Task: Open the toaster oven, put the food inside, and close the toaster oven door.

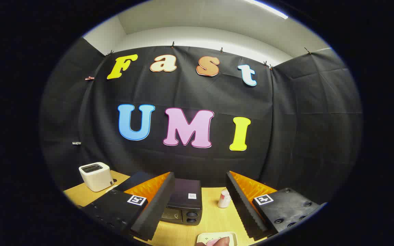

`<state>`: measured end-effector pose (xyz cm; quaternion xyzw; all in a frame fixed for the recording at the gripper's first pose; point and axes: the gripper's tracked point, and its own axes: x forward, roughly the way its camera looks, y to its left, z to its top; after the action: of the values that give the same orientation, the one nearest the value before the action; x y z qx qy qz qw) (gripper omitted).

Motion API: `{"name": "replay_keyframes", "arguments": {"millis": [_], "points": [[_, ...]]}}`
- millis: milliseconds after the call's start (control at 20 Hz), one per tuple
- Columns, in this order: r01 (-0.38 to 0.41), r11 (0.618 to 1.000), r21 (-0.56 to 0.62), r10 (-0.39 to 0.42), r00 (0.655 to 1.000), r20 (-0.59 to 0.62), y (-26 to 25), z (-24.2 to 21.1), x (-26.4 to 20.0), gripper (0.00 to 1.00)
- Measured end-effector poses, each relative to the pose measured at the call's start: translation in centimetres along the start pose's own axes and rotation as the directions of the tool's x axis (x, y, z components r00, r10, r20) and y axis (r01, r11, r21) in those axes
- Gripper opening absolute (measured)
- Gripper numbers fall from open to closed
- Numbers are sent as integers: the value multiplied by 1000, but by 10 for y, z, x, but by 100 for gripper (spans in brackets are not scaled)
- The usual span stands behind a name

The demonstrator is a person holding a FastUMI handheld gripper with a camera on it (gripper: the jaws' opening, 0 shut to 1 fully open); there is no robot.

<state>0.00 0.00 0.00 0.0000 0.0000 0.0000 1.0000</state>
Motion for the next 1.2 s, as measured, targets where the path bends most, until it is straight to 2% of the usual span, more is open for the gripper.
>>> {"name": "replay_keyframes", "arguments": {"millis": [850,1200], "points": [[-14,1000,28,14,1000,-25,10,-10,-1,98],[-51,999,10,52,998,-42,41,-14,2,98]]}}
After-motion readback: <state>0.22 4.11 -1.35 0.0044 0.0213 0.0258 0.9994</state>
